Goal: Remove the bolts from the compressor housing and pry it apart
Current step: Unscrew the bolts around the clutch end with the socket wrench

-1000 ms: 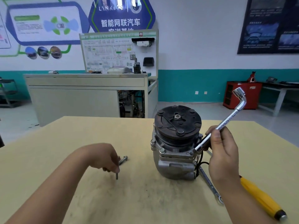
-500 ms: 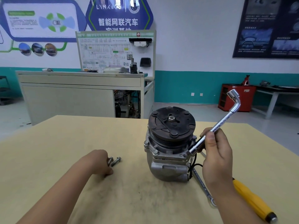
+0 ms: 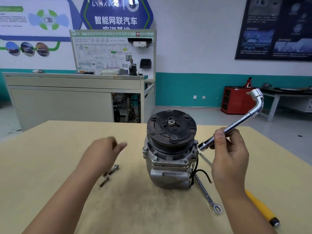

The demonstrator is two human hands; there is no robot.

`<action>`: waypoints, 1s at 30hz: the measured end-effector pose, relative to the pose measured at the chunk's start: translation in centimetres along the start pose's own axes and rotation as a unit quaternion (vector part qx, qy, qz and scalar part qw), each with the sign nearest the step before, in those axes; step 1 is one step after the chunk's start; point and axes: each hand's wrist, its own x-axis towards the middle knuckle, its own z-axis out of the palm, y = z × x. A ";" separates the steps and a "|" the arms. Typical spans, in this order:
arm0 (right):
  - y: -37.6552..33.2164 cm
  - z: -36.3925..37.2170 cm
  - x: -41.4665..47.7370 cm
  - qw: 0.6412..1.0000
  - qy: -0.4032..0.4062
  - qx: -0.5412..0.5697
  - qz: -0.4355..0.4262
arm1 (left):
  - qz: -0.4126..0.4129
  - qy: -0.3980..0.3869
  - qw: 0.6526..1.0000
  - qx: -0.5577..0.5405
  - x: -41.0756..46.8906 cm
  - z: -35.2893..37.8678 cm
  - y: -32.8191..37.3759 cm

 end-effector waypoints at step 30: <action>-2.3 -0.9 1.3 0.967 -0.212 -0.097 -0.102 | 0.184 0.138 0.880 -0.417 -7.0 3.4 8.7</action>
